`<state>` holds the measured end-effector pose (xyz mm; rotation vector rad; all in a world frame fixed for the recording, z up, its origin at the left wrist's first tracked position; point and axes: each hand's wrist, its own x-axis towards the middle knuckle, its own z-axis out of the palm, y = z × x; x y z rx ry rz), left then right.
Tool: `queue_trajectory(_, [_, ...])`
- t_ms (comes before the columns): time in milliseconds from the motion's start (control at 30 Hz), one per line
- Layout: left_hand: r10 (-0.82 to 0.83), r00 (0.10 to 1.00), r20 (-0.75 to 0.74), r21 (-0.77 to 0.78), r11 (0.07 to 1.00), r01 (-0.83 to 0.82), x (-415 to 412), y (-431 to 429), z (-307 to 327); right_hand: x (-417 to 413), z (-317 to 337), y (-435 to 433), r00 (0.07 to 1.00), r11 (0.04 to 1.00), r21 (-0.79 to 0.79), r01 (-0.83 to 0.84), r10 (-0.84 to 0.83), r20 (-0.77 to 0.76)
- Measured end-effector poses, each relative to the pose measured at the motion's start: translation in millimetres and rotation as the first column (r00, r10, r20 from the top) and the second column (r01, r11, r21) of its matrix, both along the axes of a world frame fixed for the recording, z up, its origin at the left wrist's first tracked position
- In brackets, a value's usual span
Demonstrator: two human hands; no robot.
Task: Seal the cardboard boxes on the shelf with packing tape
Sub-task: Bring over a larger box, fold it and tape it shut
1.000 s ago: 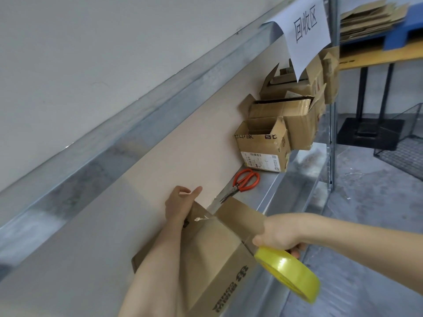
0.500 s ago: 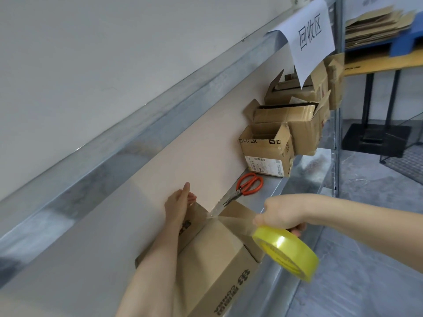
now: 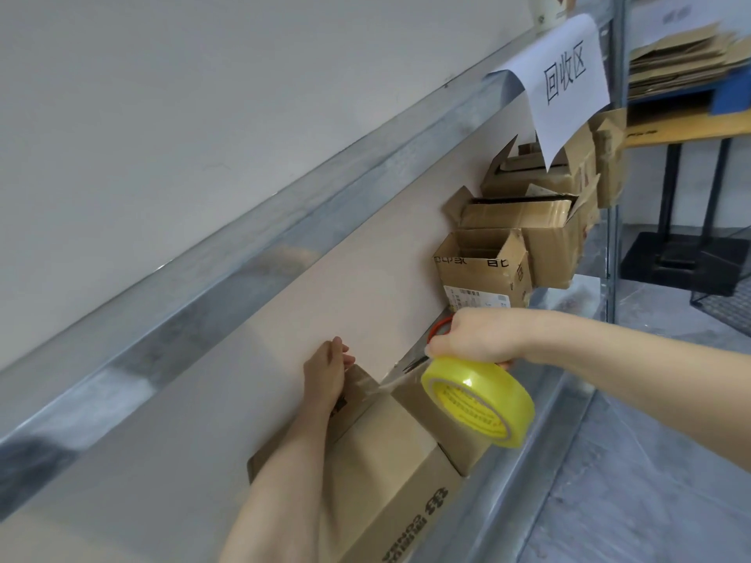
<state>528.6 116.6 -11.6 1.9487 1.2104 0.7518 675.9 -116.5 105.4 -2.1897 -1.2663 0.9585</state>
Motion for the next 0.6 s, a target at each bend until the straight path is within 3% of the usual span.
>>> queue_trajectory(367, [0.012, 1.0, 0.028, -0.103, 0.995, -0.009, 3.3, 13.5, -7.7, 24.3, 37.6, 18.6, 0.989, 0.991, 0.133, 0.033, -0.052, 0.141])
queue_trajectory(600, [0.011, 0.997, 0.07, -0.064, 0.998, -0.006, 4.1, 10.3, -8.8, 51.1, 22.5, 22.9, 0.984, 1.0, 0.002, 0.014, -0.014, 0.18])
